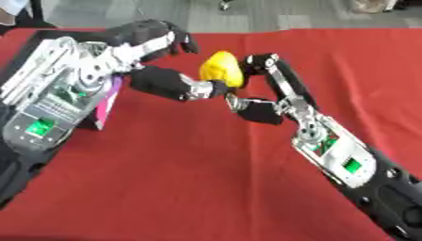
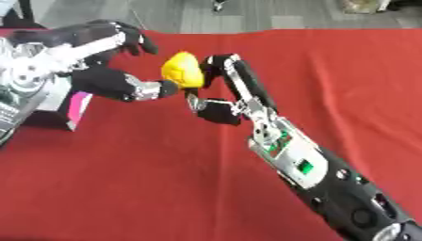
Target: Pick up the objects with one hand, pass them to the other hand, and then place them into the box on the other side of the table.
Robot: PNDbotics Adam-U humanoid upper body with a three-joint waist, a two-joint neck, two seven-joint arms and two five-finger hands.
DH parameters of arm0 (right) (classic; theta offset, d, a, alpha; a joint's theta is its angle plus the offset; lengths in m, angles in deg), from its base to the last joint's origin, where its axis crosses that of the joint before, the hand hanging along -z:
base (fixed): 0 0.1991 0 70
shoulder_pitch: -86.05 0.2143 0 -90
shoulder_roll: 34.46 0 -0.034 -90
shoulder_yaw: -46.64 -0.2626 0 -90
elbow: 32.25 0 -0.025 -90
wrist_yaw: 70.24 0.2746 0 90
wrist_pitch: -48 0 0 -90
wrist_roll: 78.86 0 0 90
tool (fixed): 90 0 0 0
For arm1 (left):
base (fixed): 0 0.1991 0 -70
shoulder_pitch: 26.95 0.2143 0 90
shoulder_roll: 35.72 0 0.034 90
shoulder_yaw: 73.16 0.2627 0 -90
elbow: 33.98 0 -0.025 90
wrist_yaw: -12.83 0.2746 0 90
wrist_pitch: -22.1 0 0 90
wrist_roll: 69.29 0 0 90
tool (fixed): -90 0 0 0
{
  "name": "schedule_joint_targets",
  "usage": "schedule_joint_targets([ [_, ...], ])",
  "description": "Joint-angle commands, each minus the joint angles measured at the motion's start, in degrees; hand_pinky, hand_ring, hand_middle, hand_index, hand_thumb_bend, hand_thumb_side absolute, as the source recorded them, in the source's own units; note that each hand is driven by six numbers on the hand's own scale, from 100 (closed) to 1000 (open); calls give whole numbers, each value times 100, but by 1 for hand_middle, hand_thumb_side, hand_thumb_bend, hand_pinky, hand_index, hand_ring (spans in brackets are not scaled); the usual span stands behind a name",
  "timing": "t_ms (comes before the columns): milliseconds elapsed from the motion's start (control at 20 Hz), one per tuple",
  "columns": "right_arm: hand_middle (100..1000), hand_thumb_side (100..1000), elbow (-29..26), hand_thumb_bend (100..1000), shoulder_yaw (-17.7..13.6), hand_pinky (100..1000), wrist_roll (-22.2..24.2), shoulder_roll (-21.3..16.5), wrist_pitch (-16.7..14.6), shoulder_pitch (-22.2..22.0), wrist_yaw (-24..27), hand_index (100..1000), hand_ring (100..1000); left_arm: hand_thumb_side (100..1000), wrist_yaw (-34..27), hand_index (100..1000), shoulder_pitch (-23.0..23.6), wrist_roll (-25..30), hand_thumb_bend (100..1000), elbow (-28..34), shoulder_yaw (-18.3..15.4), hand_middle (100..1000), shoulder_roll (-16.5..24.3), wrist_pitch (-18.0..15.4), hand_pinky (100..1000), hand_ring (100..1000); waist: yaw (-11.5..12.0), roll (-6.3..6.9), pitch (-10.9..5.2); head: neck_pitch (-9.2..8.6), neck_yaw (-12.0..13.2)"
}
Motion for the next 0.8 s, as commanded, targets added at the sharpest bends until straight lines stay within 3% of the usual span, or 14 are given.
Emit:
schedule_joint_targets([
  [50, 369, 100, -159, 100, -12, 778, 38, -18, -7, 96, -27, 511, 590, 782, -34, 860, -94, 377, 529, 32, -35, 805, -2, 237, 888, 834, 0, 60, -68, -11, 13],
  [800, 368, 100, -515, 100, 69, 779, 321, -153, -144, -10, 61, 510, 585, 736, 550, 867, -28, 35, 552, -176, 32, 805, -204, 137, 877, 834, -5, 56, -38, -11, 30],
])
